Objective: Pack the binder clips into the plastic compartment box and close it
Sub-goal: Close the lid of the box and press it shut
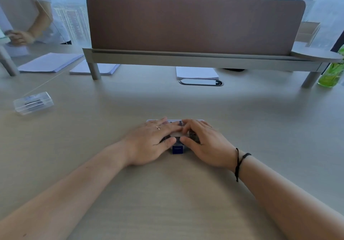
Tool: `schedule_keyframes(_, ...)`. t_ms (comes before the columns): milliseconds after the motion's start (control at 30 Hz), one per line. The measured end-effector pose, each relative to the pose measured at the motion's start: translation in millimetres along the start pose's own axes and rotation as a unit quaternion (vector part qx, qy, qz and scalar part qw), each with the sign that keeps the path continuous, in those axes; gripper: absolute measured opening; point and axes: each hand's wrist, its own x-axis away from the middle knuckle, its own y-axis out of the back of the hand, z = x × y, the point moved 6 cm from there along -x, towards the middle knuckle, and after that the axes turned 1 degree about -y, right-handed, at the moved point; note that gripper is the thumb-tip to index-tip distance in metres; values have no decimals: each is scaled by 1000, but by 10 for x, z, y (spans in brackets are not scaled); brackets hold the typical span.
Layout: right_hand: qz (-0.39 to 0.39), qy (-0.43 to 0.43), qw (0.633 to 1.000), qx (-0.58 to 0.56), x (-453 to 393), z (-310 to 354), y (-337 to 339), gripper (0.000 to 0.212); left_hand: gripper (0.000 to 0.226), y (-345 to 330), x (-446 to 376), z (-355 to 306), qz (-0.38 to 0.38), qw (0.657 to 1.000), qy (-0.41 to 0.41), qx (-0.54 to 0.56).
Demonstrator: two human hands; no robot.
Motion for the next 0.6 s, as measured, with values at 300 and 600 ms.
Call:
schedule_keyframes(300, 76, -16, 989, 127, -7, -11, -130, 67, 65, -52, -10, -46, -14, 998, 19, -66)
schedule_keyframes(600, 121, -2, 982, 148, 23, -28, -63, 102, 75, -29, 16, -84, -29, 994, 30, -96)
